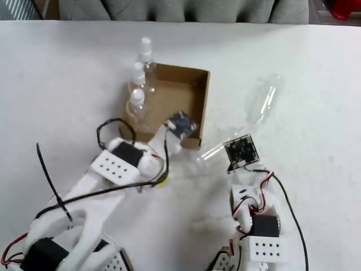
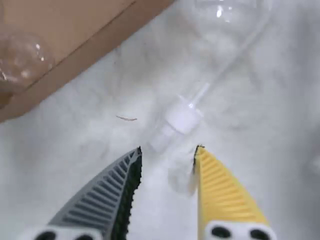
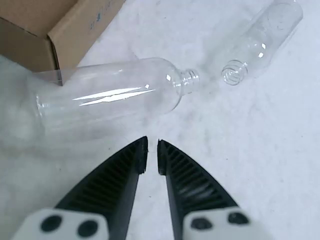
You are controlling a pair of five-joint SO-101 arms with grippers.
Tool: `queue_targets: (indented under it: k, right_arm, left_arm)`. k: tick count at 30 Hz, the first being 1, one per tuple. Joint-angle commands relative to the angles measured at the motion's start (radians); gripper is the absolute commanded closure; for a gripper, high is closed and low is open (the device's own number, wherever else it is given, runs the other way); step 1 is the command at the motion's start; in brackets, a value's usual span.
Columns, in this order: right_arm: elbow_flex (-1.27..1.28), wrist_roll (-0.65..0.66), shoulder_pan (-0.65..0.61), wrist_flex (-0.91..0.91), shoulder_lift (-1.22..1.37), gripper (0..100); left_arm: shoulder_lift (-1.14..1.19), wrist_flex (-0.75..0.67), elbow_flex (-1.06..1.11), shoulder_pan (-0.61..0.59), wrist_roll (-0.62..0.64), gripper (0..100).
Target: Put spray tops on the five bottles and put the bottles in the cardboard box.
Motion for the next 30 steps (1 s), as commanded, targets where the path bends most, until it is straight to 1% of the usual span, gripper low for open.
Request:
queue_targets:
  k: [1, 4, 7, 10, 12, 15, 17, 23, 25, 27, 28, 30]
  right_arm:
    - [0.006, 0.02, -0.005, -0.019, -0.01, 98.1]
    - [0.006, 0.035, -0.007, -0.019, -0.01, 98.1]
    - [0.006, 0.038, -0.007, -0.019, -0.01, 98.1]
    - [0.006, 0.04, -0.007, -0.019, -0.01, 98.1]
    - [0.006, 0.04, -0.007, -0.019, -0.01, 98.1]
    - [0.006, 0.041, -0.007, -0.019, -0.01, 98.1]
    - [0.006, 0.041, -0.007, -0.019, -0.01, 98.1]
    - [0.008, 0.041, -0.007, -0.019, -0.01, 98.1]
    - [0.008, 0.041, -0.007, -0.018, -0.01, 98.1]
    - [0.008, 0.041, -0.007, -0.016, -0.01, 98.1]
    - [0.008, 0.043, -0.007, -0.016, -0.01, 98.1]
    - [0.008, 0.043, -0.007, -0.016, -0.01, 98.1]
  left_arm:
    - [-0.025, 0.038, -0.08, 0.093, 0.376, 83]
    - [-0.024, 0.032, -0.037, 0.18, 0.552, 83]
    - [-0.024, 0.0, -0.003, 0.263, 0.651, 83]
    - [-0.021, -0.066, 0.014, 0.278, 0.746, 83]
    - [-0.016, -0.118, 0.028, 0.246, 0.802, 83]
    - [-0.015, -0.17, 0.04, 0.185, 0.829, 83]
    - [-0.015, -0.181, 0.04, 0.157, 0.83, 83]
    - [-0.013, -0.183, 0.04, 0.147, 0.839, 83]
    - [-0.013, -0.212, 0.04, 0.142, 0.895, 83]
    - [-0.013, -0.233, 0.04, 0.113, 0.931, 82]
    - [-0.013, -0.241, 0.04, 0.097, 0.933, 81]
    - [-0.013, -0.244, 0.04, 0.079, 0.934, 76]
